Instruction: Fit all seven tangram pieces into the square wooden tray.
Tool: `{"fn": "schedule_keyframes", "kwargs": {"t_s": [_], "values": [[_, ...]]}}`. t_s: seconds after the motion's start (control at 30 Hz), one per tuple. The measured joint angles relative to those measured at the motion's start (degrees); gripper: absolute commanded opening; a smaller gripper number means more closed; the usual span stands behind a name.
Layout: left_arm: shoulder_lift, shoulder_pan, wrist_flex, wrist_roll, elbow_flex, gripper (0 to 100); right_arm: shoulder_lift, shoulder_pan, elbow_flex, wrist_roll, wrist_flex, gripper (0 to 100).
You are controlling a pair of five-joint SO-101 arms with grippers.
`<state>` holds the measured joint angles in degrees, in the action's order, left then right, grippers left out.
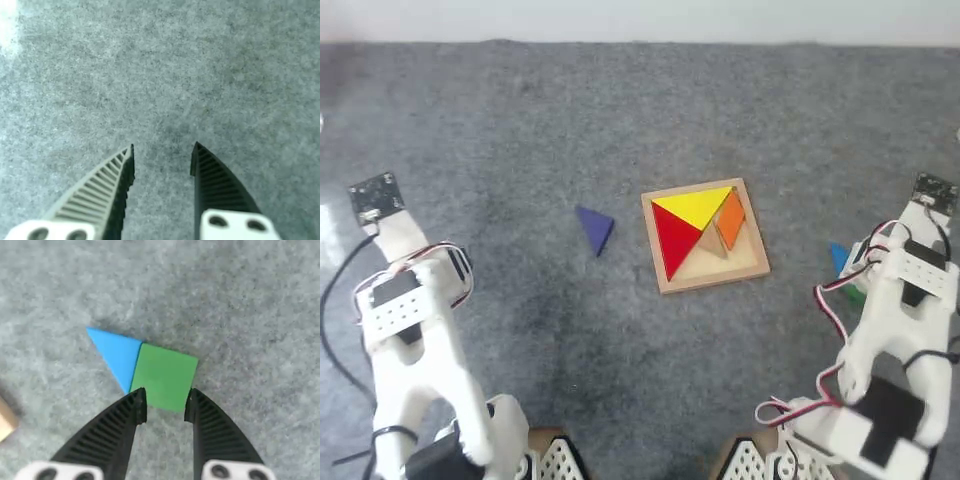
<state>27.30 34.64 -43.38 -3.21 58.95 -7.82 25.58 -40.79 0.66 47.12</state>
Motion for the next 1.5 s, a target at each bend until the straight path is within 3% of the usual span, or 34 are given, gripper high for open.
{"fn": "schedule_keyframes", "kwargs": {"t_s": [0.17,0.33,0.57,1.03,1.2,1.5], "values": [[0.0,-0.09,0.0,0.0,0.0,18,7.12,0.18,1.58,0.0,-4.31,14.9],[0.0,-0.09,0.0,0.0,0.0,18,12.04,0.18,7.65,0.0,-2.37,15.3],[0.0,-0.09,0.0,0.0,0.0,18,13.63,0.18,11.96,-2.73,4.04,34.7],[0.0,-0.97,0.0,0.35,0.18,18,13.71,-6.42,12.13,-6.51,5.63,33.7],[0.0,-0.97,0.0,0.35,0.18,18,16.79,-6.51,12.13,-6.86,3.69,29.5],[0.0,-0.88,0.44,0.35,0.18,18,17.67,-3.6,13.71,-13.27,2.99,9.4]]}}
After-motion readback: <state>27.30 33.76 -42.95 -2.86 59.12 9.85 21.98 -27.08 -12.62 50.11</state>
